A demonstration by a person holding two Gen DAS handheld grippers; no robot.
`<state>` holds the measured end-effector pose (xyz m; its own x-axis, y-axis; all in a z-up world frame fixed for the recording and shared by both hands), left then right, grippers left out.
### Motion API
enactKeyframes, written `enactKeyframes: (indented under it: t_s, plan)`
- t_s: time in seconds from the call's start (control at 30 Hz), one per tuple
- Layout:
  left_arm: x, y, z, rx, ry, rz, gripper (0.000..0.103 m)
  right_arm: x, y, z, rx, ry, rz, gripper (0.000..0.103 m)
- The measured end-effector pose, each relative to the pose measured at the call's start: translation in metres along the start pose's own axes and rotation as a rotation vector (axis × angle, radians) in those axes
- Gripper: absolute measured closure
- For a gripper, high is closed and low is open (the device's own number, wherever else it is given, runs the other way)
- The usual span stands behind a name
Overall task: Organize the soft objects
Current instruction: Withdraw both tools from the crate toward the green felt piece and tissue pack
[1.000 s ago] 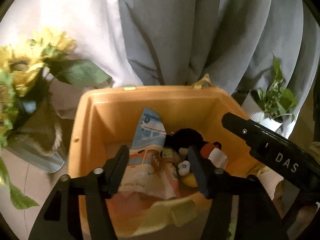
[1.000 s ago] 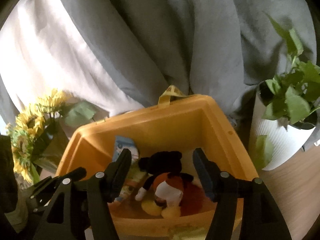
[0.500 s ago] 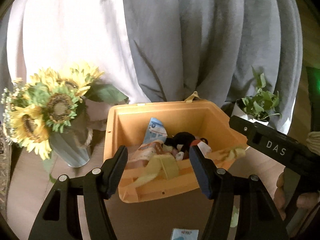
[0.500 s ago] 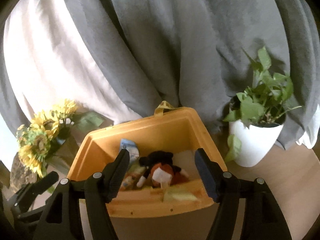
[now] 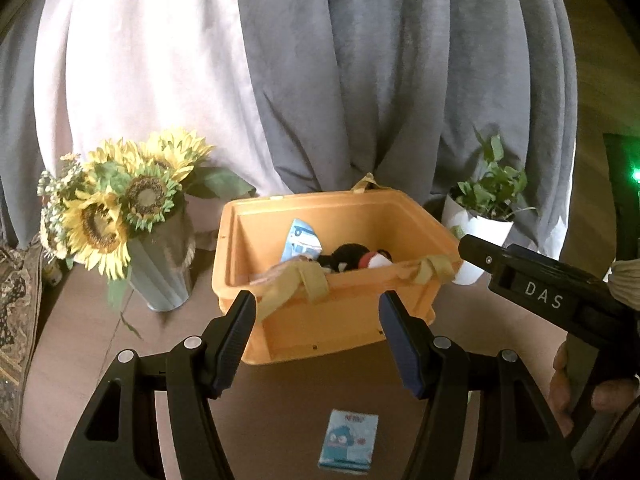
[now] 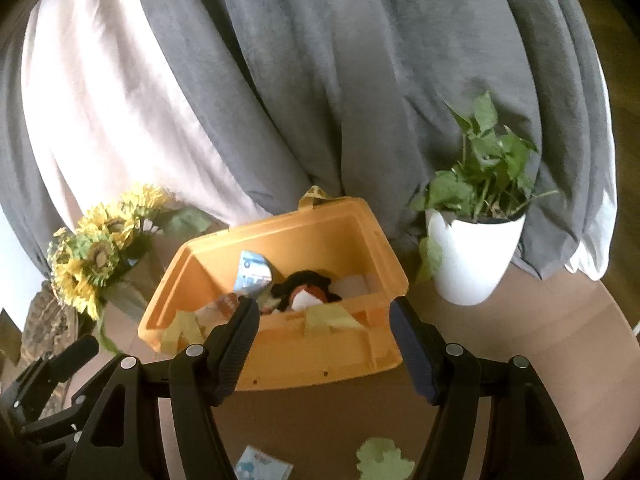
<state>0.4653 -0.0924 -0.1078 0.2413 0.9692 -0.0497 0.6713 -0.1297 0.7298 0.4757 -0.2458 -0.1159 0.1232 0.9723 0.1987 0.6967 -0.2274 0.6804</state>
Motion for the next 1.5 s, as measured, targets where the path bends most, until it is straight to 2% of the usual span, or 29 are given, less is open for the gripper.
enactKeyframes:
  t_s: [0.53,0.7,0.83,1.5]
  plan:
    - [-0.021,-0.059,-0.032,0.014,0.031,-0.024,0.038,-0.014,-0.055,-0.038,0.000,0.014,-0.026,0.034]
    - [-0.024,-0.077,-0.033,0.037,0.045,-0.037,0.037,-0.019,-0.073,-0.038,0.037,0.028,-0.024,0.034]
    - [-0.025,-0.089,-0.027,0.063,0.062,-0.045,0.034,-0.022,-0.086,-0.035,0.058,0.021,-0.042,0.026]
    - [-0.031,-0.141,0.039,0.202,0.100,-0.023,0.031,-0.043,-0.139,0.019,0.212,-0.007,-0.116,0.025]
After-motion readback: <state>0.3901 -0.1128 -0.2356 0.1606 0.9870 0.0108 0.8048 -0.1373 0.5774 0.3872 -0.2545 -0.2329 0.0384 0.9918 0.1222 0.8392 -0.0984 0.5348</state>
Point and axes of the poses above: each gripper's, at about its wrist camera, not at the fingertips, and z roughly the way its jaws point, x to its left, y to its top, the point moved 10 cm from there along z, roughly the way its jaws point, and after that the axes turned 8 degrees about x, right-handed, at the moved point
